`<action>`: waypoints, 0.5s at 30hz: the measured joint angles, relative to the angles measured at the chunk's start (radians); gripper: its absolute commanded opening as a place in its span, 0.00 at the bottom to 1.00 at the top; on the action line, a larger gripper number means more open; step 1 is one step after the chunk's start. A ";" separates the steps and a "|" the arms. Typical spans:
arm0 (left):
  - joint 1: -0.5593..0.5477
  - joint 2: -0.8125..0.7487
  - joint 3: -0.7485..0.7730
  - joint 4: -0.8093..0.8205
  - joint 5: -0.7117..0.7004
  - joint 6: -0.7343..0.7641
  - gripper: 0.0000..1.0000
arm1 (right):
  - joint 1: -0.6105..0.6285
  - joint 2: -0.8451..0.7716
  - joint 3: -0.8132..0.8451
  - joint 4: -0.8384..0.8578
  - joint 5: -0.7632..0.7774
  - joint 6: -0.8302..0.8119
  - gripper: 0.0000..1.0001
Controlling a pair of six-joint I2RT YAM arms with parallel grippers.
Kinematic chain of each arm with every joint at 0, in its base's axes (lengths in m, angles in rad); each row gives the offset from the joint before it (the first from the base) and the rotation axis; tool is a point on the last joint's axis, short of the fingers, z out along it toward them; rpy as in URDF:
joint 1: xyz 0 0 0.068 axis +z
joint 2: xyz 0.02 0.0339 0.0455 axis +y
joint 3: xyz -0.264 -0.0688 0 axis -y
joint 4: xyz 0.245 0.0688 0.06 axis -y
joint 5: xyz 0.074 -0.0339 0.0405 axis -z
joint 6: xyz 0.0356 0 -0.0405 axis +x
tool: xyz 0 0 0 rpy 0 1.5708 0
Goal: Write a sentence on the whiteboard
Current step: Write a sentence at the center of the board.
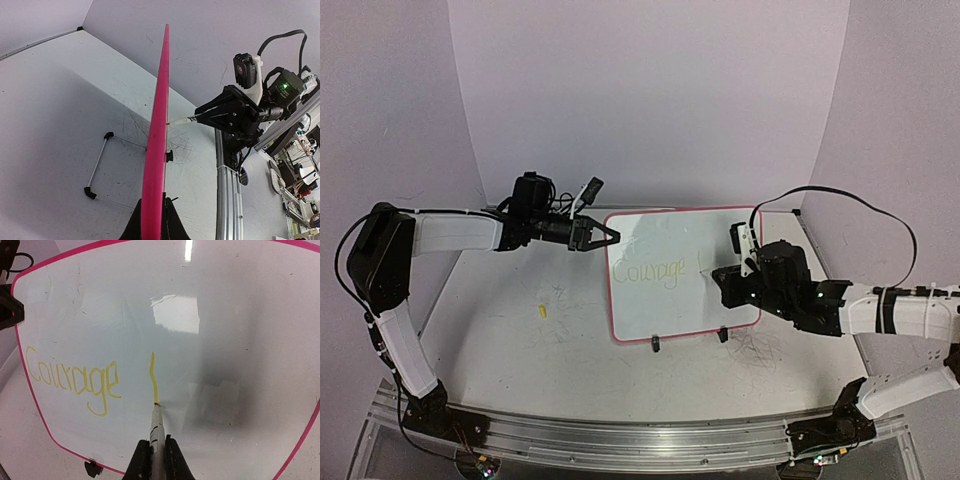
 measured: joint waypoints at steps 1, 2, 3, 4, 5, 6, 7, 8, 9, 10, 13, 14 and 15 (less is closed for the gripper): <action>0.000 0.000 0.000 0.000 0.000 0.000 0.00 | 0.000 -0.001 0.000 0.000 0.000 0.002 0.00; 0.000 0.000 0.000 0.000 0.000 0.000 0.00 | 0.000 -0.002 0.000 -0.002 0.001 0.003 0.00; 0.000 0.000 0.000 0.000 0.000 0.000 0.00 | 0.000 -0.004 0.000 -0.004 0.003 0.005 0.00; 0.000 0.000 0.000 0.000 0.001 0.000 0.00 | 0.000 -0.007 -0.002 -0.009 0.006 0.007 0.00; 0.000 0.000 0.000 0.000 0.001 0.000 0.00 | 0.000 -0.013 -0.004 -0.016 0.013 0.007 0.00; 0.000 0.000 0.000 0.000 0.001 0.000 0.00 | 0.000 -0.021 -0.006 -0.025 0.021 0.008 0.00; -0.001 0.000 0.000 0.001 0.001 0.000 0.00 | 0.000 -0.030 -0.007 -0.031 0.026 0.007 0.00; -0.001 0.000 0.000 0.001 0.001 0.000 0.00 | 0.000 -0.039 -0.008 -0.034 0.027 0.007 0.00; -0.001 0.000 0.000 0.001 0.001 0.000 0.00 | 0.000 -0.047 -0.008 -0.035 0.026 0.006 0.00; -0.001 0.000 0.000 0.001 0.001 0.000 0.00 | -0.001 -0.054 -0.008 -0.032 0.021 0.004 0.00; -0.001 0.000 0.000 0.001 0.001 0.000 0.00 | -0.001 -0.060 -0.007 -0.015 -0.004 -0.001 0.00; -0.001 0.000 0.000 0.001 0.001 0.000 0.00 | -0.001 -0.055 -0.007 -0.006 -0.014 -0.003 0.00; -0.002 0.000 0.000 0.001 0.001 0.000 0.00 | -0.001 -0.048 -0.005 0.002 -0.023 -0.005 0.00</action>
